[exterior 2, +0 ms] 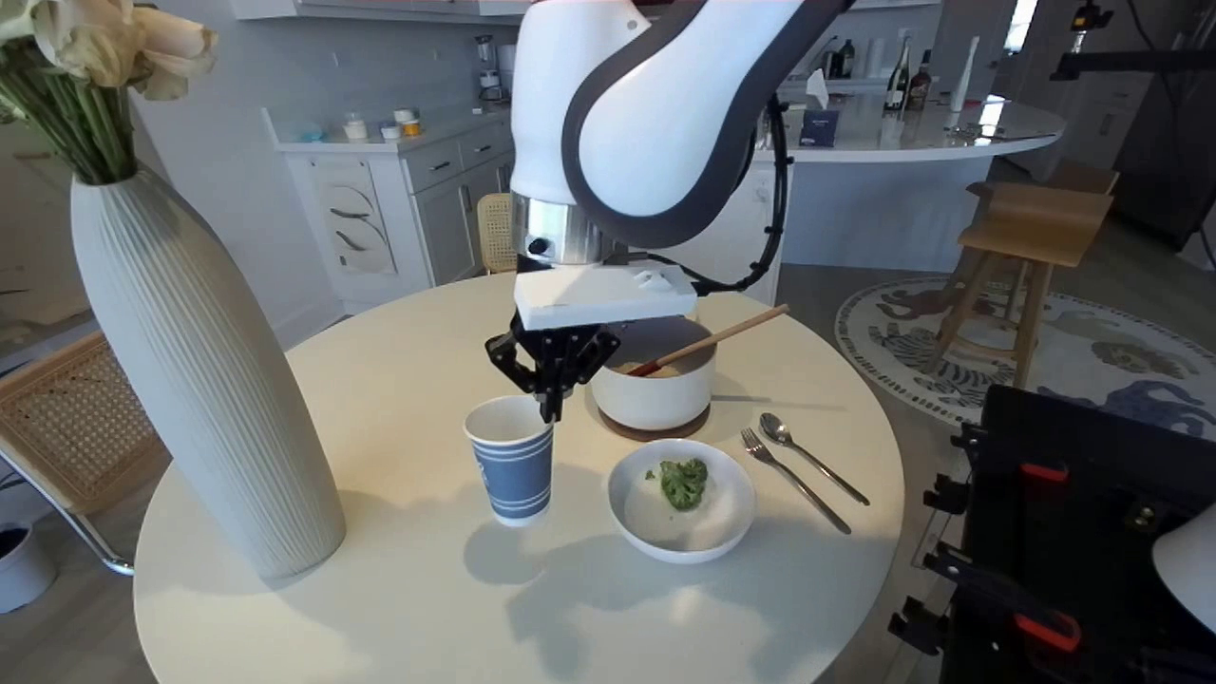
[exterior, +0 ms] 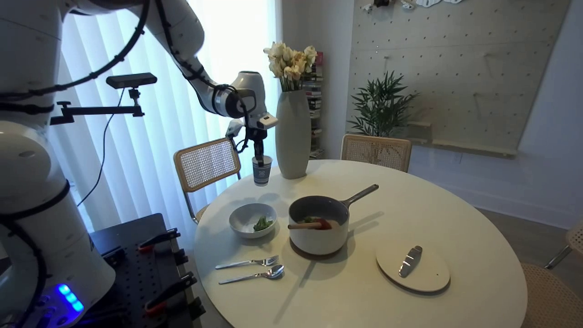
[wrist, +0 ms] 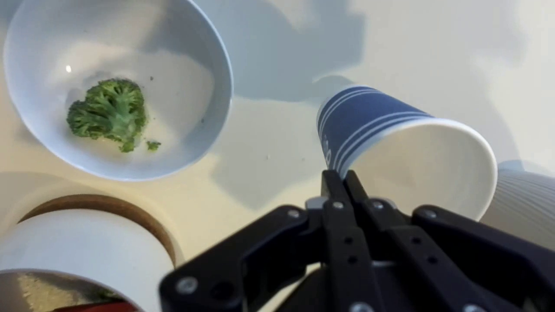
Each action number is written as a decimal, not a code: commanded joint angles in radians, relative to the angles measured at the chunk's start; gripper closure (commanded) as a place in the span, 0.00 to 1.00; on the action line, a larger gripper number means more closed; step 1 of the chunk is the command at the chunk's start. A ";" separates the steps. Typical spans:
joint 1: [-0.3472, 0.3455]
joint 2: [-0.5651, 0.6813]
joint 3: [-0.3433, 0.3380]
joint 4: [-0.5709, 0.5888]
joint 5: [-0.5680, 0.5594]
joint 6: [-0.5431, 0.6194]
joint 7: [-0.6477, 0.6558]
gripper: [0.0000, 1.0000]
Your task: Move the white bowl to the left, remove the fork and then the spoon from the bowl and place them on the table, move the blue cup to the left
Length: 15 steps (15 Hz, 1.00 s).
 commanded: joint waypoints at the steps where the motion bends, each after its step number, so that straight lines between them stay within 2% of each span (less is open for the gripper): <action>1: 0.067 0.085 -0.045 0.090 -0.074 0.009 0.013 0.99; 6: 0.120 0.167 -0.091 0.161 -0.129 0.000 0.005 0.99; 15: 0.124 0.224 -0.114 0.183 -0.115 -0.007 -0.012 0.99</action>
